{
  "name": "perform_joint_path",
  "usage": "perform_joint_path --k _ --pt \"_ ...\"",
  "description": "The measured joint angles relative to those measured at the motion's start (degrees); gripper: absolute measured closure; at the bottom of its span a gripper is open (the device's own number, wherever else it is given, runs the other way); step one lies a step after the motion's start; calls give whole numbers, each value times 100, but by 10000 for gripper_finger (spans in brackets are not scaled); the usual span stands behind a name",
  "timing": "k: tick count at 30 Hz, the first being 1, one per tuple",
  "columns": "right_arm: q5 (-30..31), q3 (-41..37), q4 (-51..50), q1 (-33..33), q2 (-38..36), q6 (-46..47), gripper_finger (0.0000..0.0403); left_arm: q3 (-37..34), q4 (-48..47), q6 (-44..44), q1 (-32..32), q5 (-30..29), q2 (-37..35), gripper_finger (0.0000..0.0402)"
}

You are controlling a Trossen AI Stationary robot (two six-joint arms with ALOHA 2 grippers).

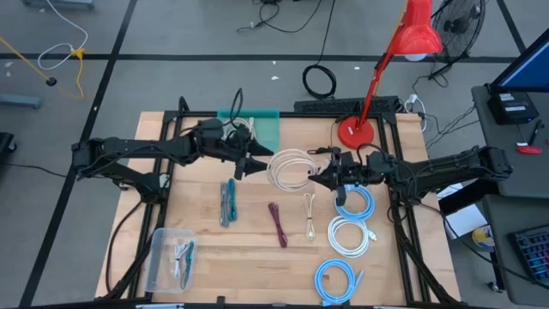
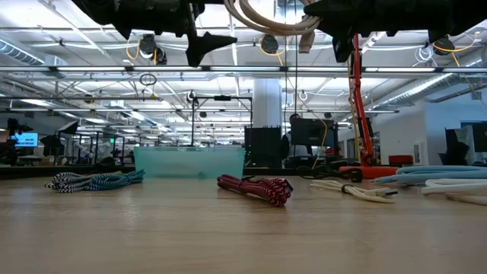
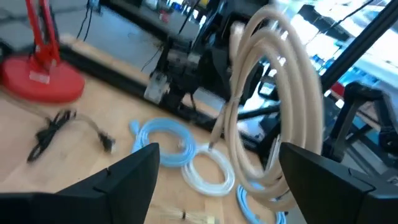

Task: Pick & Place USB Port
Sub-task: Put the brown HDMI cable into the green bin

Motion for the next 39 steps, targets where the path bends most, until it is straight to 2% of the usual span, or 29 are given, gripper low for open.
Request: perform_joint_path --k 12,16,20,25,31,39 --pt "-27 2 -25 0 -4 -23 353 0 184 -94 9 248 -19 68" --pt "-23 2 -47 0 -2 -23 353 0 157 -181 9 601 -231 68" --pt "-3 2 -73 -4 0 -49 353 2 62 -181 -20 639 -544 68" --pt "-15 2 13 -4 -4 -62 353 7 -167 -122 -159 463 -643 68" --pt "-17 2 85 -4 -4 -49 353 7 -530 232 -249 -216 -557 68" --pt "-3 2 144 -4 -6 -71 353 3 -109 164 -431 -401 -486 68"
